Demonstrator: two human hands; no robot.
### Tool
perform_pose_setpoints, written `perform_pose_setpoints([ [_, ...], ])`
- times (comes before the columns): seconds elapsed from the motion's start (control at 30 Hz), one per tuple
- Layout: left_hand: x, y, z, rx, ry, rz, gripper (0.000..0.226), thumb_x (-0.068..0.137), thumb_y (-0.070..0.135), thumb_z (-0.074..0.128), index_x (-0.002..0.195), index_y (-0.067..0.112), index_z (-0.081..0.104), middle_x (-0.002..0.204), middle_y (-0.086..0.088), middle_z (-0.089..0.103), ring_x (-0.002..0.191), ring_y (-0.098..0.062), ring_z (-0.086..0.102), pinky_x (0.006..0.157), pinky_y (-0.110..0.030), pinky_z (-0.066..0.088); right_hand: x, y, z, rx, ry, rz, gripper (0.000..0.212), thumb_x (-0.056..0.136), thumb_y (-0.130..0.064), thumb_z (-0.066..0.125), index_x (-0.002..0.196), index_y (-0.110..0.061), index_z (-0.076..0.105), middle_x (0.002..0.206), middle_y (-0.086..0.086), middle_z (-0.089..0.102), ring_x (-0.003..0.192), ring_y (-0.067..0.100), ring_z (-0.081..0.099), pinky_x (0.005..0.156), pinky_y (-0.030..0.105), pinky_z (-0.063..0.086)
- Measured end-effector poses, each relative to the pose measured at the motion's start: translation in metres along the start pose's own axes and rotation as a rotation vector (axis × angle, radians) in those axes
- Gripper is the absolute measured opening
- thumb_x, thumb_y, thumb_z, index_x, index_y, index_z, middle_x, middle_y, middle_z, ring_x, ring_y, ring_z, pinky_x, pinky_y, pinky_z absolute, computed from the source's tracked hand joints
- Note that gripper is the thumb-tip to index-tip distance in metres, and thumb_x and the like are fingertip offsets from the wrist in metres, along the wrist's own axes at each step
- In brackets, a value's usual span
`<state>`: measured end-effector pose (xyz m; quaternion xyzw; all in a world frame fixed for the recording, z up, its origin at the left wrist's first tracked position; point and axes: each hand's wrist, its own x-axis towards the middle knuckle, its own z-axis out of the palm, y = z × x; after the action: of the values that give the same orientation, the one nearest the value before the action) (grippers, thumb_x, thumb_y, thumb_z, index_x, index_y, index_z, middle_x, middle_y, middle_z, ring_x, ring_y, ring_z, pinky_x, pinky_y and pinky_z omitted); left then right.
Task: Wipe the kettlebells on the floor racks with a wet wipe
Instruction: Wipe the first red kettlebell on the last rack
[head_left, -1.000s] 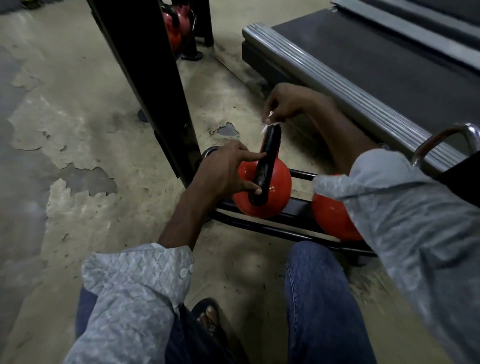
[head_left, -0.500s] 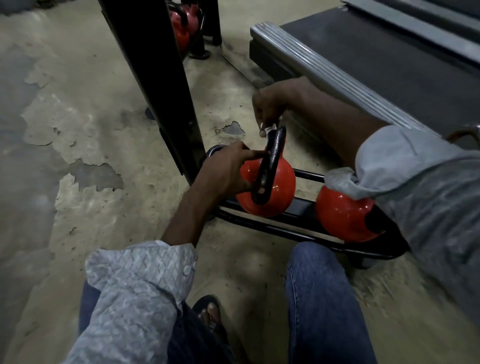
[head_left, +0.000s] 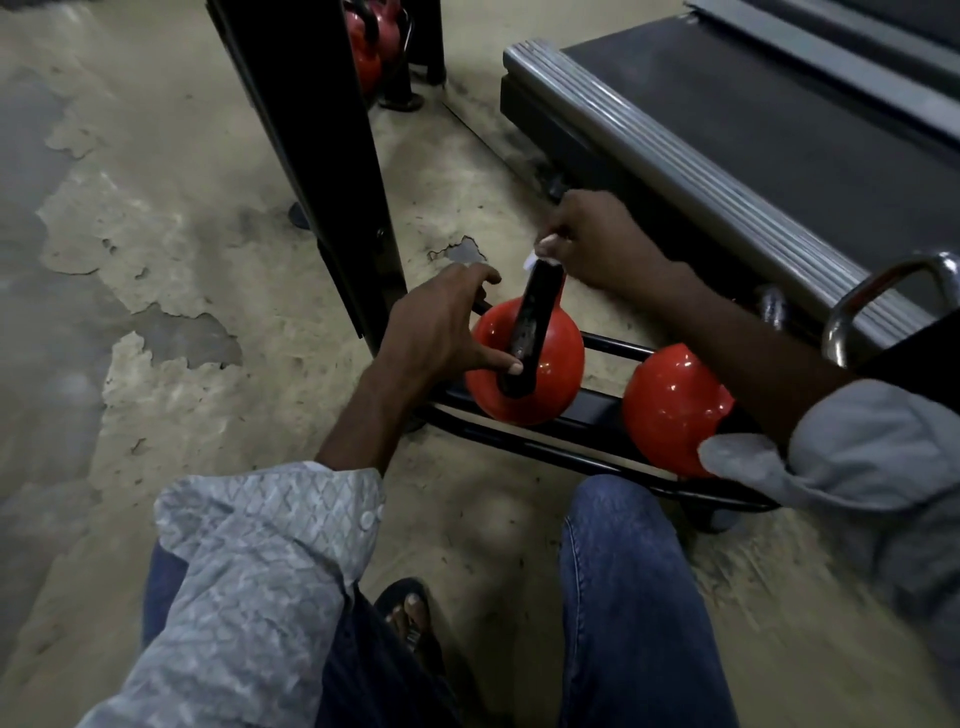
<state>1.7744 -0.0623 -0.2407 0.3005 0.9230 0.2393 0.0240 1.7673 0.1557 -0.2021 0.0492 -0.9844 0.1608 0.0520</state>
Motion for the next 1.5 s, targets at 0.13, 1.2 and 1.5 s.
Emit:
perform_pose_setpoints([
  [0.13, 0.000, -0.001, 0.001, 0.033, -0.020, 0.025, 0.108, 0.056, 0.062, 0.089, 0.147, 0.029, 0.042, 0.137, 0.001, 0.057, 0.114, -0.013, 0.060, 0.083, -0.031, 0.047, -0.045, -0.026, 0.021, -0.022, -0.161, -0.288, 0.016, 0.095, -0.023, 0.063, 0.101, -0.013, 0.075, 0.103, 0.000, 0.058, 0.090, 0.009, 0.053, 0.078, 0.026, 0.046],
  [1.2, 0.011, -0.013, 0.005, 0.061, -0.231, 0.150, 0.109, 0.063, 0.045, 0.092, 0.155, 0.042, 0.033, 0.143, 0.001, 0.044, 0.118, -0.018, 0.050, 0.092, -0.032, 0.045, -0.119, -0.054, 0.117, 1.157, 0.716, 0.596, 0.018, 0.084, -0.007, 0.078, 0.101, -0.006, 0.073, 0.097, 0.003, 0.077, 0.093, 0.015, 0.074, 0.083, 0.028, 0.059],
  [1.5, 0.011, -0.005, 0.000, 0.020, -0.237, 0.125, 0.102, 0.060, 0.044, 0.094, 0.149, 0.040, 0.045, 0.142, 0.001, 0.046, 0.117, -0.018, 0.052, 0.095, -0.039, 0.049, -0.072, -0.042, 0.100, 1.141, 0.797, 0.716, 0.008, 0.081, -0.011, 0.080, 0.086, -0.017, 0.077, 0.082, -0.003, 0.077, 0.079, 0.008, 0.073, 0.078, 0.030, 0.062],
])
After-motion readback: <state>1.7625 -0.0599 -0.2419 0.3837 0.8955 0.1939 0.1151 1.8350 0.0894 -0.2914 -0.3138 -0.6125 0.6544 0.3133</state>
